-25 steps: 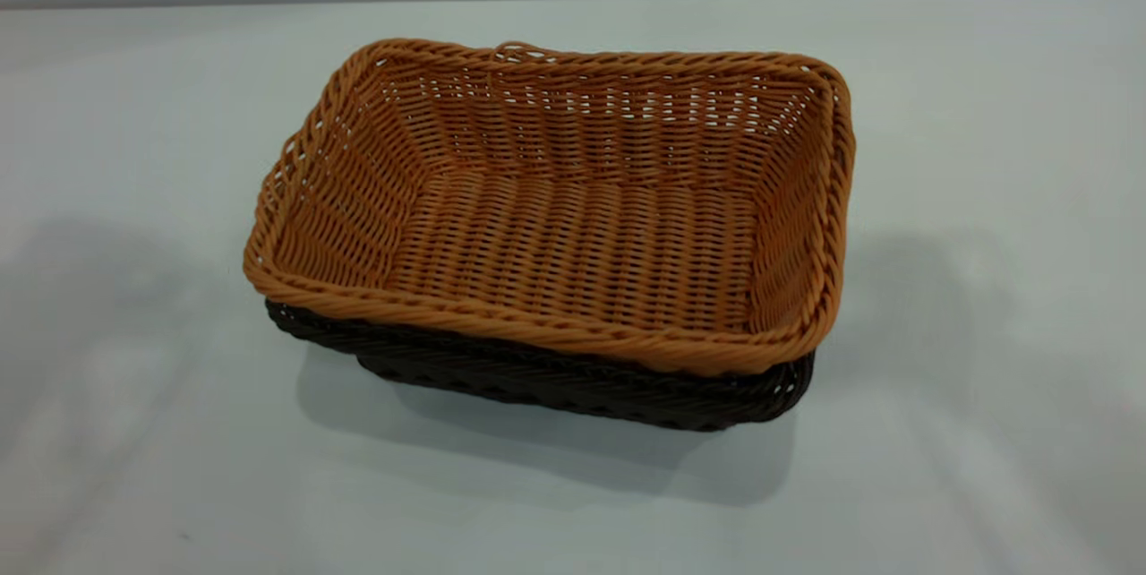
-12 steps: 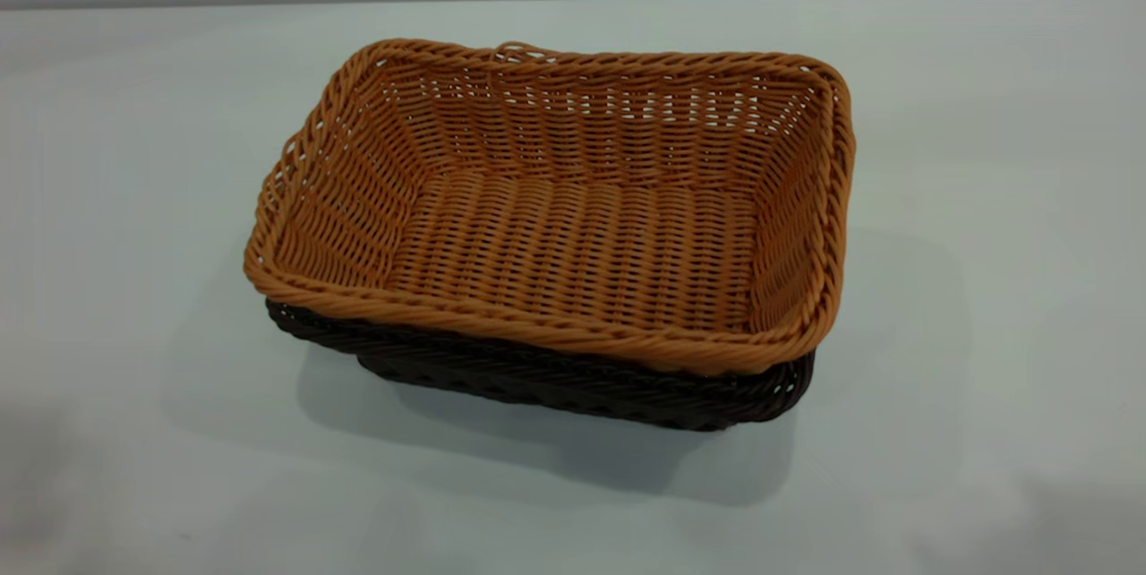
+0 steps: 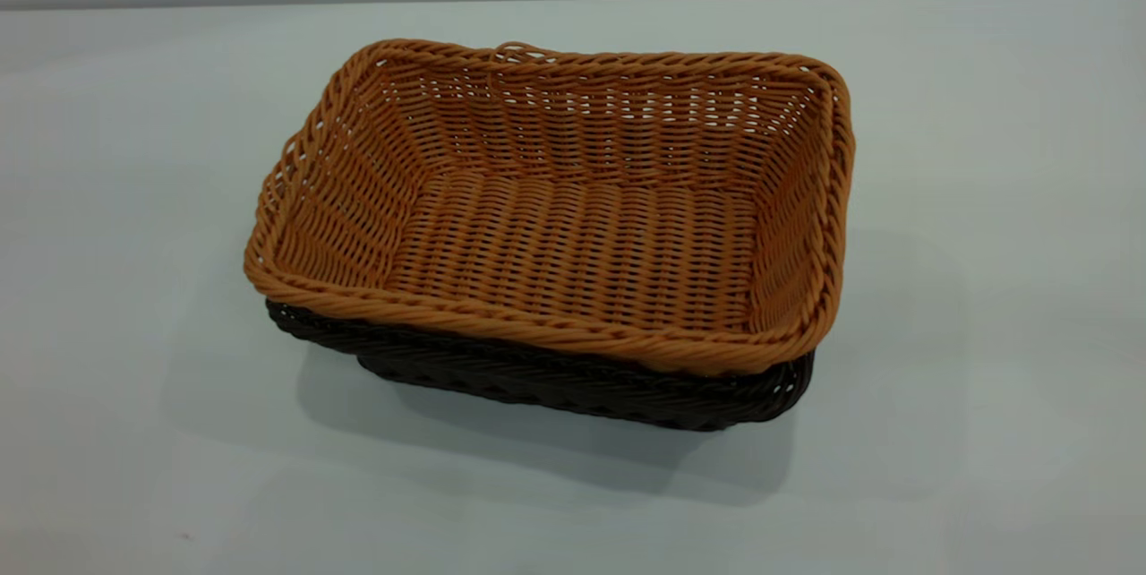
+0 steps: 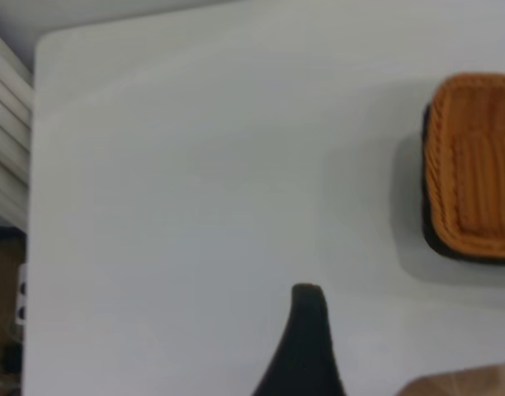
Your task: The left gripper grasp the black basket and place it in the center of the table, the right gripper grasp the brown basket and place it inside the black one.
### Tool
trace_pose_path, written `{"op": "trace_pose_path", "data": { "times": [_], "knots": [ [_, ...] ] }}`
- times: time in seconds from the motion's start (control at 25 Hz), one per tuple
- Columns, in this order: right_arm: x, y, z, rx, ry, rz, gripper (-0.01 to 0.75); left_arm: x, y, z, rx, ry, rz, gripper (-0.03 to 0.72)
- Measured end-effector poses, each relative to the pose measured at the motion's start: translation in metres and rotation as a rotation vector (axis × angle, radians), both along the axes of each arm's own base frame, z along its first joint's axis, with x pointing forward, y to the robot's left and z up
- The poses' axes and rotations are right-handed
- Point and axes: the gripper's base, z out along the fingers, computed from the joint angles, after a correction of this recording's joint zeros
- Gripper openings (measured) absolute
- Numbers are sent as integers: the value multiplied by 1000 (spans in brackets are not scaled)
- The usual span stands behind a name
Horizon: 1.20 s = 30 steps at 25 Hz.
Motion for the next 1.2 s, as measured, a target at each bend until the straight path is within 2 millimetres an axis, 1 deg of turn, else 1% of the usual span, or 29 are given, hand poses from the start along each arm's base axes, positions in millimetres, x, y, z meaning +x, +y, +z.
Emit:
{"op": "trace_pose_path", "data": {
  "times": [0.16,0.24,0.36,0.52,0.64,0.76,0.92,1.2],
  "knots": [
    [-13,-5,-27,-58,-43,26,584,-25,-1,-33,-20,4,-13,584],
    [-15,-7,-40,-102,-61,46,584,-33,-1,-50,-26,16,-16,584],
    [-16,-8,-54,-118,-83,58,584,-44,-2,-74,-36,24,-25,584],
    [-20,-9,-62,-111,-112,54,584,-56,-2,-104,-34,21,-42,584],
    [-24,-10,-62,-88,-133,40,584,-63,-2,-120,-32,2,-45,584],
    [-26,-11,-62,-73,-144,31,584,-67,-1,-132,-30,-9,-47,584],
    [-26,-11,-62,-72,-145,29,584,-66,-3,-142,-48,-14,-56,584],
    [-26,-11,-62,-70,-146,29,584,-66,-6,-143,-74,-16,-70,584]
  ]
}}
